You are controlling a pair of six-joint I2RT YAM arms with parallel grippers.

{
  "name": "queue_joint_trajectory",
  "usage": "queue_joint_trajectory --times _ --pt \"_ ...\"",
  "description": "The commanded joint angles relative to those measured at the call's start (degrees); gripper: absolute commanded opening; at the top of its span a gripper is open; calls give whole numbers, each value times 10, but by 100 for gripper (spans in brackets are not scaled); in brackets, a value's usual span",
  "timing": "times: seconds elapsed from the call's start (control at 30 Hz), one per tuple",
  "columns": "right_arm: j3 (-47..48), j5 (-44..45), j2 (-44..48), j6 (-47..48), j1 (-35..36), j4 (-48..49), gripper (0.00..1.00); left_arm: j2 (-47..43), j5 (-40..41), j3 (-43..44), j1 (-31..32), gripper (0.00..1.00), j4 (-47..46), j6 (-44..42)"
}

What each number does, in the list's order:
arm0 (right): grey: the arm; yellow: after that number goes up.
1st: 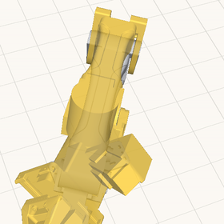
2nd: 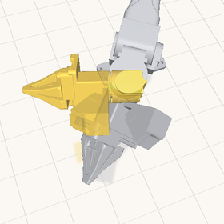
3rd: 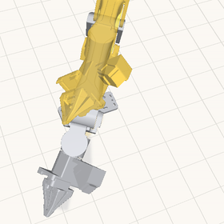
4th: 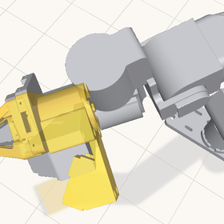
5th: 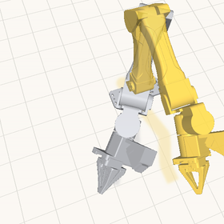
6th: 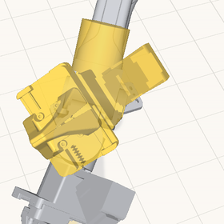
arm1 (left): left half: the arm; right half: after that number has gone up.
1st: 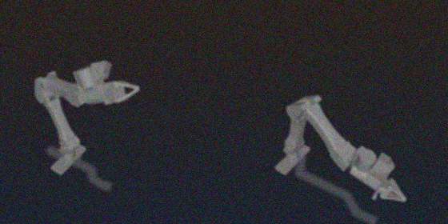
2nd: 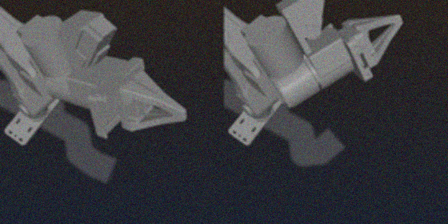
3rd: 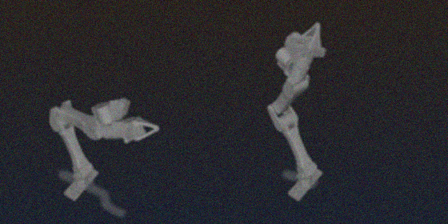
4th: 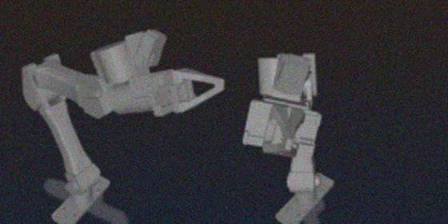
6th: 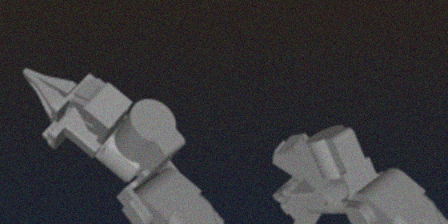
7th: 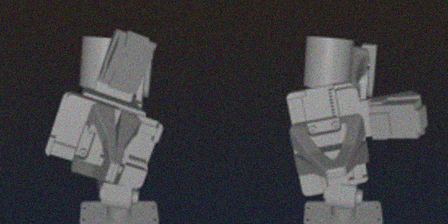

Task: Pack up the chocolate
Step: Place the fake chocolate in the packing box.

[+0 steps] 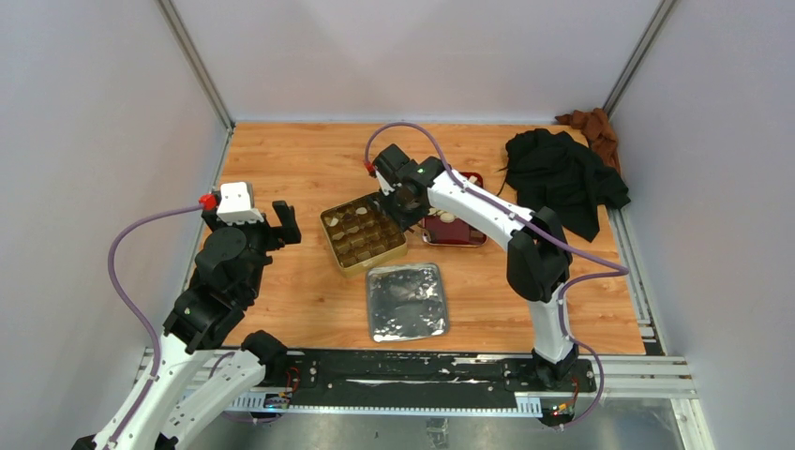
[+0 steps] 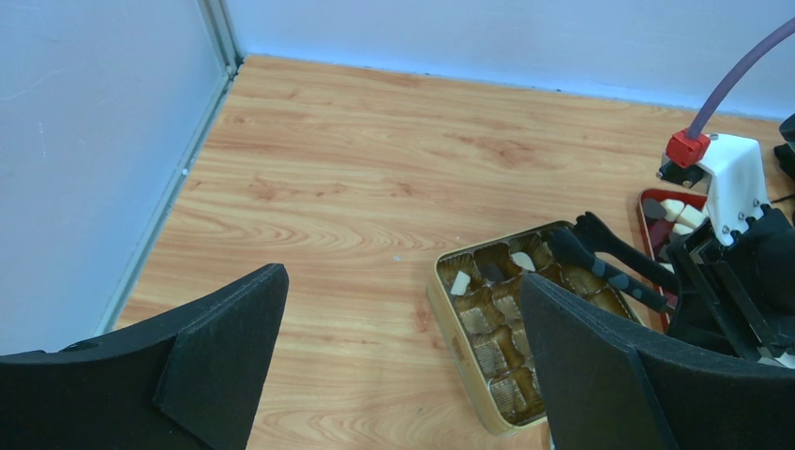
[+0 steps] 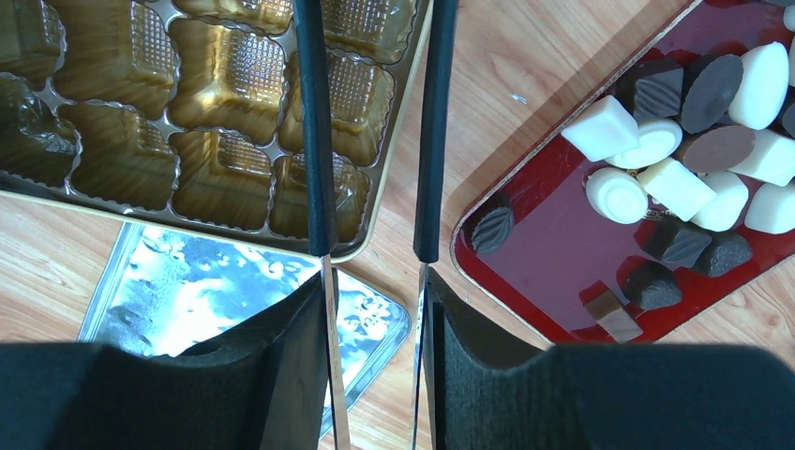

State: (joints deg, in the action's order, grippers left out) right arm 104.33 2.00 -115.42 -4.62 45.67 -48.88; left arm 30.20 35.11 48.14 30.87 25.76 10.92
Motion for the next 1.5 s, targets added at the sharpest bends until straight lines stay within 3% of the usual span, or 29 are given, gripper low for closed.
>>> queue_joint_trajectory --times 0.0,0.63,1.47 --pt "17 6 -2 7 7 -8 41 -6 2 -6 -3 100 -14 0" --pt "-27 35 64 5 7 -8 37 -8 2 -5 -3 100 -14 0" --pt "-239 96 246 -21 -38 -33 37 -8 -2 -6 -3 100 -14 1"
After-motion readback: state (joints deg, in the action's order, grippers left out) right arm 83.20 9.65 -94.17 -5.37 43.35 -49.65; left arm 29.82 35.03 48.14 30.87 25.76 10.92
